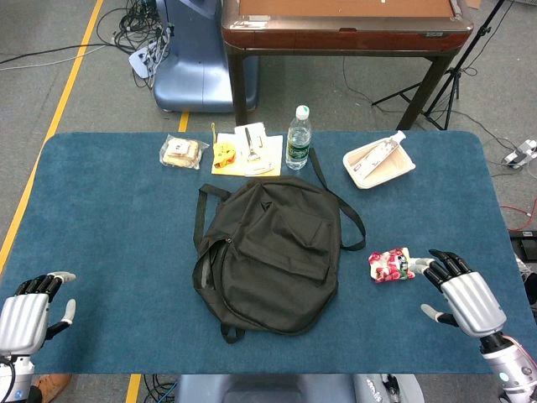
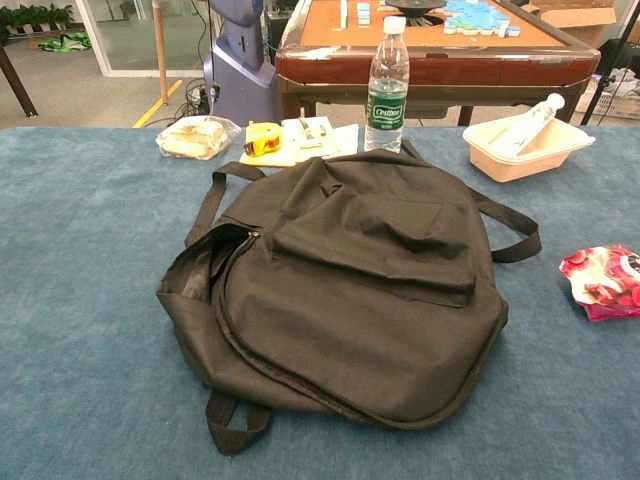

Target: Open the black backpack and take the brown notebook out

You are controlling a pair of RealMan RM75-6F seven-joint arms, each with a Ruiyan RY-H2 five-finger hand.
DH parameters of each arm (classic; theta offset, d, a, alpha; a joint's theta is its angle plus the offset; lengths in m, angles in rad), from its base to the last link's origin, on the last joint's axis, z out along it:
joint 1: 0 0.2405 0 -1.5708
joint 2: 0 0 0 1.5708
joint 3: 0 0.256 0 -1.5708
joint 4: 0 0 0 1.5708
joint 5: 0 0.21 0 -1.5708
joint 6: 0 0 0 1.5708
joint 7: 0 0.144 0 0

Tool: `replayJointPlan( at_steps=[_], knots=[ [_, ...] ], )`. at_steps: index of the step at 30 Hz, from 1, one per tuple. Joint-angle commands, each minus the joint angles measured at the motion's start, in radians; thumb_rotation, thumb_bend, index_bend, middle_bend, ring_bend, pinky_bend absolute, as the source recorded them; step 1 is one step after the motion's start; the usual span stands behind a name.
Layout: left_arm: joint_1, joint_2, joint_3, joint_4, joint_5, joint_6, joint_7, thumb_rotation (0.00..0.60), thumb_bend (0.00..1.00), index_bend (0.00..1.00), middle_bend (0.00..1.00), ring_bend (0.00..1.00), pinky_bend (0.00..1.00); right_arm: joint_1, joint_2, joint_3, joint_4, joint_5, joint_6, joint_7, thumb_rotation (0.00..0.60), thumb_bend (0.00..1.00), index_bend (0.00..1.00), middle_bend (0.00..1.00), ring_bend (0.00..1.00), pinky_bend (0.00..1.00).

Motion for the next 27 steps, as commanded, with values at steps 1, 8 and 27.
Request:
replayJointPlan(
  at_steps=[1, 8, 27],
  knots=[
    [0.001, 0.001, -0.001, -0.001, 0.002, -0.005, 0.000, 0.600, 0.40, 0.31, 0.31, 0.28, 0.26, 0.000, -0.002, -0.001, 0.001, -0.004, 0.000, -0.004, 0.600, 0.12, 0.32, 0.30, 0.15, 0.20],
    [0.006, 0.001, -0.006, -0.003, 0.018, -0.008, -0.008, 0.600, 0.40, 0.31, 0.31, 0.28, 0.26, 0.028, -0.007, -0.011, -0.022, -0.038, -0.051, -0.047, 0.600, 0.12, 0.32, 0.29, 0.15, 0.20],
    [0.050, 0.029, -0.006, -0.014, 0.050, 0.028, -0.056, 0.600, 0.40, 0.31, 0.31, 0.28, 0.26, 0.248, -0.269, 0.052, 0.043, -0.018, -0.386, -0.272, 0.600, 0.12, 0.00, 0.00, 0.00, 0.10]
  ],
)
